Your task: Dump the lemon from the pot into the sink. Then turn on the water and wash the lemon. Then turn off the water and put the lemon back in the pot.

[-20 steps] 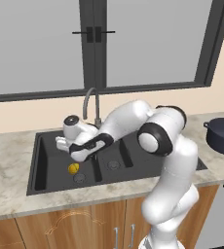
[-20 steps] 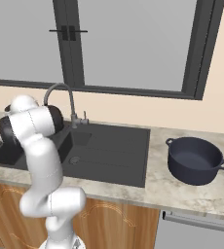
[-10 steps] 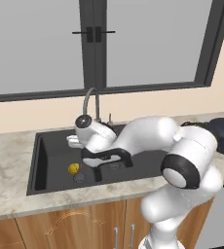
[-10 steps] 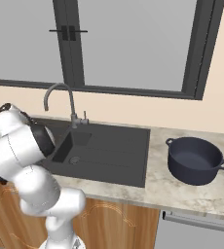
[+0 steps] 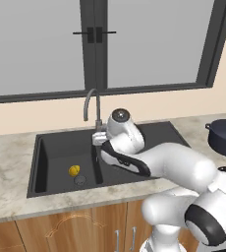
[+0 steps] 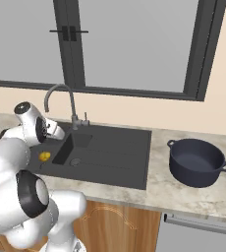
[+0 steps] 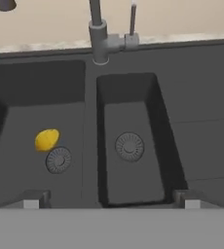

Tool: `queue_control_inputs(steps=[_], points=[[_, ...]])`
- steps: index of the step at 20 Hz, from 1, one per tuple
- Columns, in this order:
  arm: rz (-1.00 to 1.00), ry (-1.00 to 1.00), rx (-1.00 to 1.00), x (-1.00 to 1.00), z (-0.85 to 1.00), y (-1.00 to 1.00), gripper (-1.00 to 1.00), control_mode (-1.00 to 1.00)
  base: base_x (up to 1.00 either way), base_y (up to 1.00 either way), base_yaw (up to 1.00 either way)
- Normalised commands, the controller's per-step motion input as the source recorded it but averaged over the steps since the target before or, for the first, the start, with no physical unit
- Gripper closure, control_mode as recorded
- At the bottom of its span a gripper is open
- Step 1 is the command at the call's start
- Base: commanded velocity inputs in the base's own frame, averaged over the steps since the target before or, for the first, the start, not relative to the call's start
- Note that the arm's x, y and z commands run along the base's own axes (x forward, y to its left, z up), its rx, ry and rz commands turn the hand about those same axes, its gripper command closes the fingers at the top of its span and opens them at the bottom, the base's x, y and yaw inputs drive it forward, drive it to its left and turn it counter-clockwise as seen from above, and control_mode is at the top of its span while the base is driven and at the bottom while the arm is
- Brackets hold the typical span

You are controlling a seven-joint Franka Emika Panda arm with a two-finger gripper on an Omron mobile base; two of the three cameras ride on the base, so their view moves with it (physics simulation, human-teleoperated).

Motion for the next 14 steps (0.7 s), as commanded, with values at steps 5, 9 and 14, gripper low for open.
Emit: queue_control_inputs(steps=[5,9,14], points=[[0.21,-0.20,0.01,0.01,0.38,-0.68,-1.00,-1.00,0.00,0.00,0.00],[0.03,-0.02,0.01,0.28,0.25,-0.66,-1.00,-1.00,0.00,0.00,0.00],[-0.18,0.13,-0.01,0.54,0.00,-0.34,-1.00,-1.00,0.00,0.00,0.00]])
